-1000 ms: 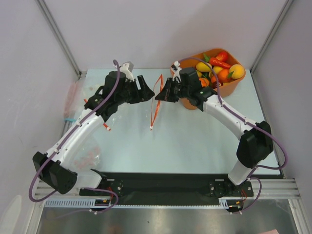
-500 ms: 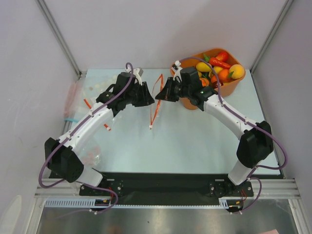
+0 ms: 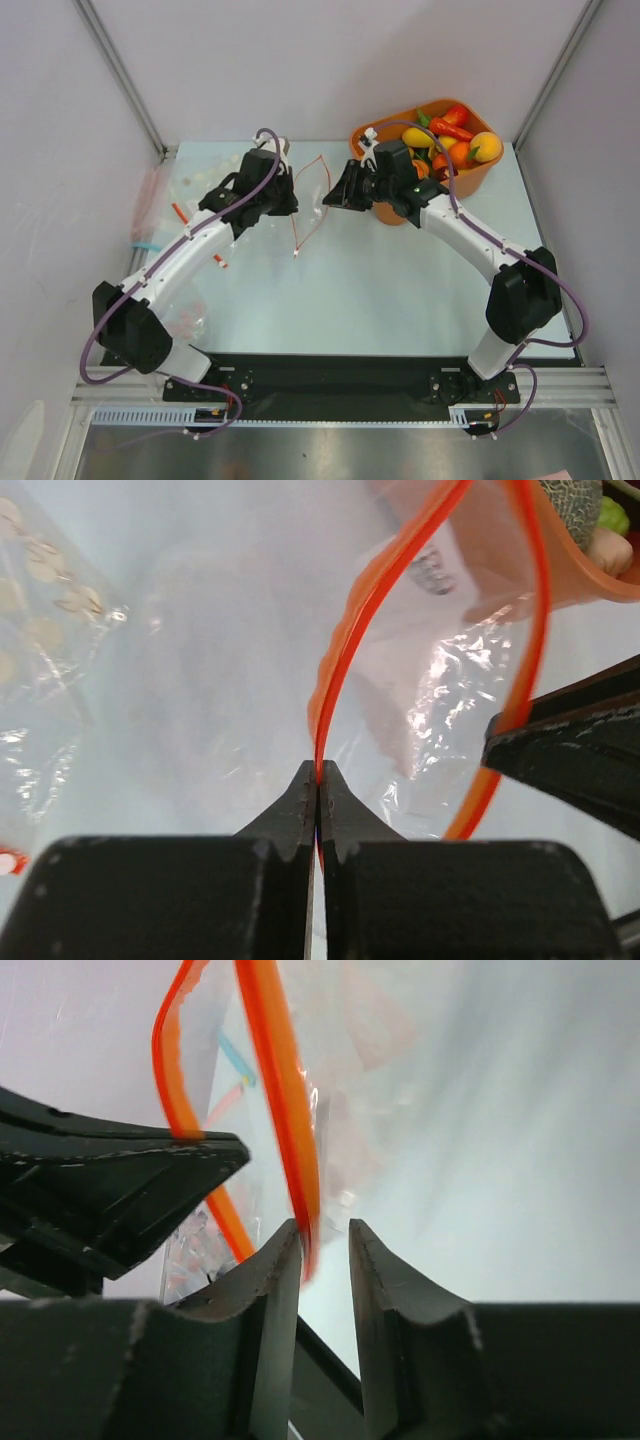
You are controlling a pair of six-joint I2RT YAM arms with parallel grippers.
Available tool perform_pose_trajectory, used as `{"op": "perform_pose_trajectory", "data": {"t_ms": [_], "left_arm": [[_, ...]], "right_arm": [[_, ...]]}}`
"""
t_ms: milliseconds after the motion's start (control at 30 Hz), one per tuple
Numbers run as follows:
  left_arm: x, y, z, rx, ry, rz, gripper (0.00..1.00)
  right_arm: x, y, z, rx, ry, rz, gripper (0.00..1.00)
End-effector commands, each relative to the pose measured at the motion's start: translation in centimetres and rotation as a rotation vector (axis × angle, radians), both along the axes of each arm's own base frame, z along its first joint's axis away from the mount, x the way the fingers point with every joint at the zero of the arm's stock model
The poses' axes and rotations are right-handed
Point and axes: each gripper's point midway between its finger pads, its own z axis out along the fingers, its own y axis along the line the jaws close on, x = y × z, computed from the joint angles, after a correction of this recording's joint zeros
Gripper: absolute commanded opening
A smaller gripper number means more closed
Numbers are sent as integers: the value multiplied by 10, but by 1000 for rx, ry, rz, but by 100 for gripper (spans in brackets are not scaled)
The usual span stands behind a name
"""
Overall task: Place the food in the zip-top bag and seal the zipper
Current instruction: Open the zipper of the food storage bag at the center of the board, then pick up the fake fruit from the bin.
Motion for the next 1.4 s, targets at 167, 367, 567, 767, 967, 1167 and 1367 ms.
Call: {"op": "perform_pose_trajectory", "data": {"t_ms": [167, 367, 567, 767, 967, 1167, 1367], "left_arm": [[-2, 19, 44, 16, -135, 53, 4], [1, 16, 39, 24, -125, 47, 5], [1, 20, 22, 12, -71, 84, 0], [2, 42, 15, 3, -77, 194, 1], [1, 33, 15, -34, -72, 131, 0], [2, 34, 23, -26, -97, 125, 0], [1, 37, 21, 10, -97, 115, 0]], "right_arm": [[6, -7, 12, -8, -33, -35, 17], [9, -6, 23, -8, -75, -15, 34], [27, -45, 49, -45, -151, -115, 76], [48, -113, 72, -220, -301, -358, 100], [58, -144, 102, -138, -428, -443, 100], [86, -194, 100, -45, -304, -612, 100], [116, -209, 90, -176, -262, -647, 88]]}}
